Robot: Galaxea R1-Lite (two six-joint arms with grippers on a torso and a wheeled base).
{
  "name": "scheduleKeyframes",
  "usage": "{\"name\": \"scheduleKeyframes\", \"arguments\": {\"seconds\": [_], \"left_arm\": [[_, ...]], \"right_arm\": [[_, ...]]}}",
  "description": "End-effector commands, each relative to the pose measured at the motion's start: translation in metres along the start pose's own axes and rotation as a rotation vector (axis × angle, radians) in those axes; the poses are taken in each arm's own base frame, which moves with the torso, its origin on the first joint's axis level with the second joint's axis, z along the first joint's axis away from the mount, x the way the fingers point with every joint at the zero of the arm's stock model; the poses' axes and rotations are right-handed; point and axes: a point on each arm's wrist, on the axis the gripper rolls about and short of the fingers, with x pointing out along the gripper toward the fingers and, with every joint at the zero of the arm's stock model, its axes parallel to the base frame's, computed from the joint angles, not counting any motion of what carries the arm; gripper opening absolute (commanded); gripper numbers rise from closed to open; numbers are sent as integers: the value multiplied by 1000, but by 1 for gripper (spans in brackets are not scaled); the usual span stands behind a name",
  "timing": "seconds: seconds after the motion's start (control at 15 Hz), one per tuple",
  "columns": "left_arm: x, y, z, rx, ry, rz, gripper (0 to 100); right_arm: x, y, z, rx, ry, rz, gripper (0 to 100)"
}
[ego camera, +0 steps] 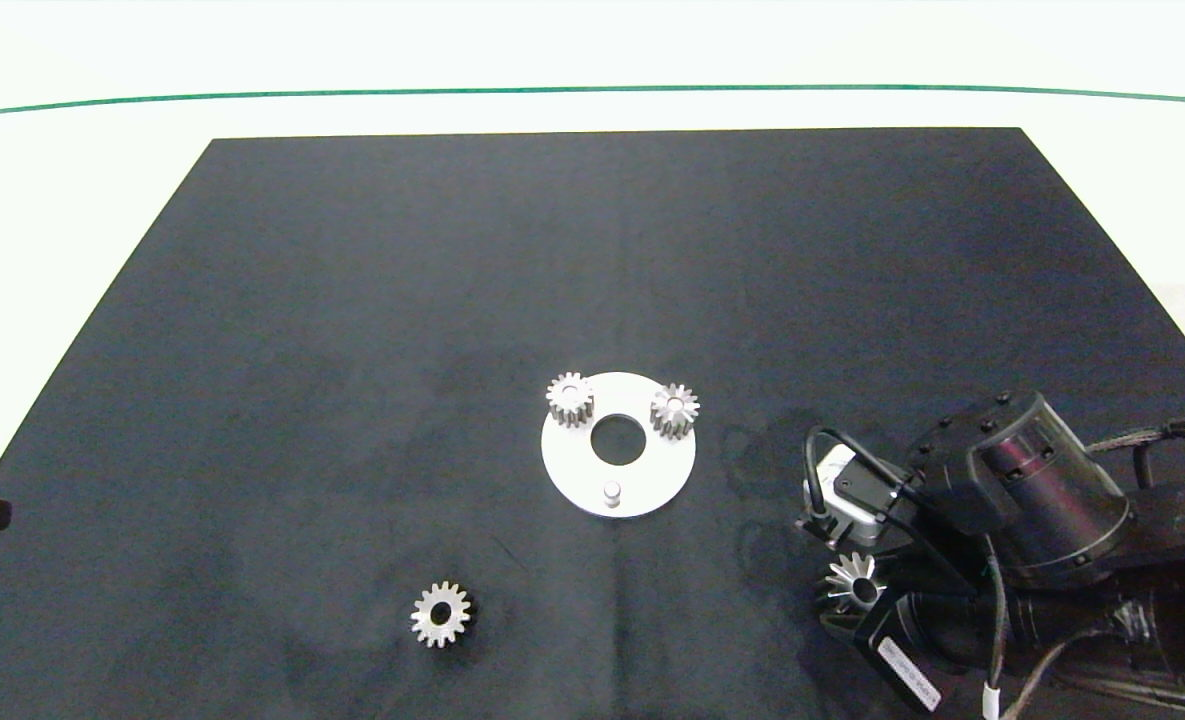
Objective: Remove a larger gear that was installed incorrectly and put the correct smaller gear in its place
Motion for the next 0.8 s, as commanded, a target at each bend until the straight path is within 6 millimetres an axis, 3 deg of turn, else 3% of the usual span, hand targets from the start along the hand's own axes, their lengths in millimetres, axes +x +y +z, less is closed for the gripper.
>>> {"name": "scheduleKeyframes", "arguments": {"seconds": [0.07, 0.8], "left_arm": [[1, 0, -1, 0, 9, 3, 100], [0, -1, -1, 8, 9, -7, 100]], "right_arm": [[-2, 5, 0, -10, -5, 11, 7], [12, 16, 1, -24, 38, 36, 7]]}}
